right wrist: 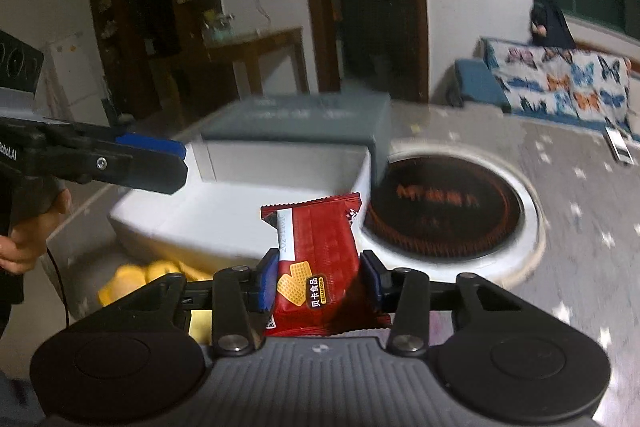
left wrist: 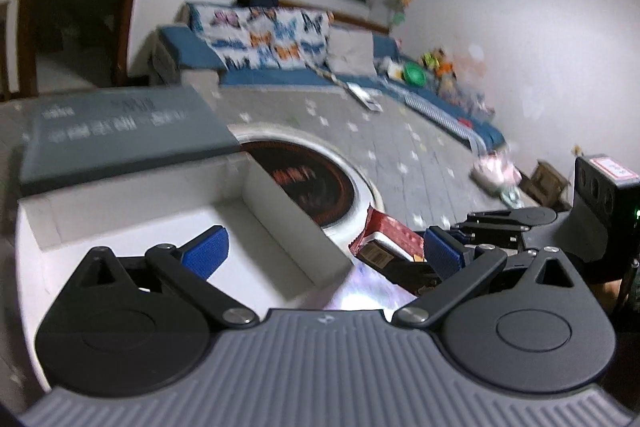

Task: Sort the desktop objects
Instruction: 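Carry the red packet with the right tool into the white box and release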

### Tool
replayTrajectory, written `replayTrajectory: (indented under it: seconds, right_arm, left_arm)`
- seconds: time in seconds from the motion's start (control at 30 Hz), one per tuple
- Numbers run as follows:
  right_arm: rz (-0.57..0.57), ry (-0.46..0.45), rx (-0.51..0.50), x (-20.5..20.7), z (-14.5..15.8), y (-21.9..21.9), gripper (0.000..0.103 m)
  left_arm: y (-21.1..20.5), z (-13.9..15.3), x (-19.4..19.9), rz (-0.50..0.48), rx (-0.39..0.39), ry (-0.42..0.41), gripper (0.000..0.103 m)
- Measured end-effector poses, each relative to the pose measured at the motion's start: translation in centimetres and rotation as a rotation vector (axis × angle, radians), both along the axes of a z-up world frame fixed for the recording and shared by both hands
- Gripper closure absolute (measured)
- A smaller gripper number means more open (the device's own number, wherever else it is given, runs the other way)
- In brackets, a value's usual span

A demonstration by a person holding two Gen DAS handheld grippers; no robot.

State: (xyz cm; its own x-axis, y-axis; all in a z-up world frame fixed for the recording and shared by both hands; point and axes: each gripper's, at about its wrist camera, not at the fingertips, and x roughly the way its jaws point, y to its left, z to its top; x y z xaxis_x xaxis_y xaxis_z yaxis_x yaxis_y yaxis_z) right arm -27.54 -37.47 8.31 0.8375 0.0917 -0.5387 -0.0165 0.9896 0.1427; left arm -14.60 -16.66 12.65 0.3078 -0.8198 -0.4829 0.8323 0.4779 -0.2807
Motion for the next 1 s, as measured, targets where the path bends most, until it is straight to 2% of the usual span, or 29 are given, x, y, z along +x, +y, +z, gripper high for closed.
replayTrajectory:
  seconds: [0.13,0.33,0.6,0.77,1.0]
  right_arm:
    - [0.032,-0.035,-0.003,2.7,0.8,0.6,0.060]
    - [0.062,-0.019,0.033,7.5,0.3,1.1,0.060]
    - [0.078,0.071,0.034,12.0,-1.7,1.9,0.060]
    - [0.072,0.123,-0.001,14.2,-3.1,2.7,0.060]
    - [0.081,0.171,-0.041,16.6,-4.5,4.3,0.060]
  left_arm:
    - [1.7,1.5,1.4,0.068,-0.042,-0.026,0.000]
    - [3.8,2.2,3.4,0.154,-0.057,-0.018,0.000]
    - [5.0,1.5,4.4,0.195,-0.028,-0.019,0.000]
    - [5.2,0.2,4.2,0.208,0.009,-0.021,0.000]
    - [5.7,-0.9,4.5,0.231,0.024,0.005,0.000]
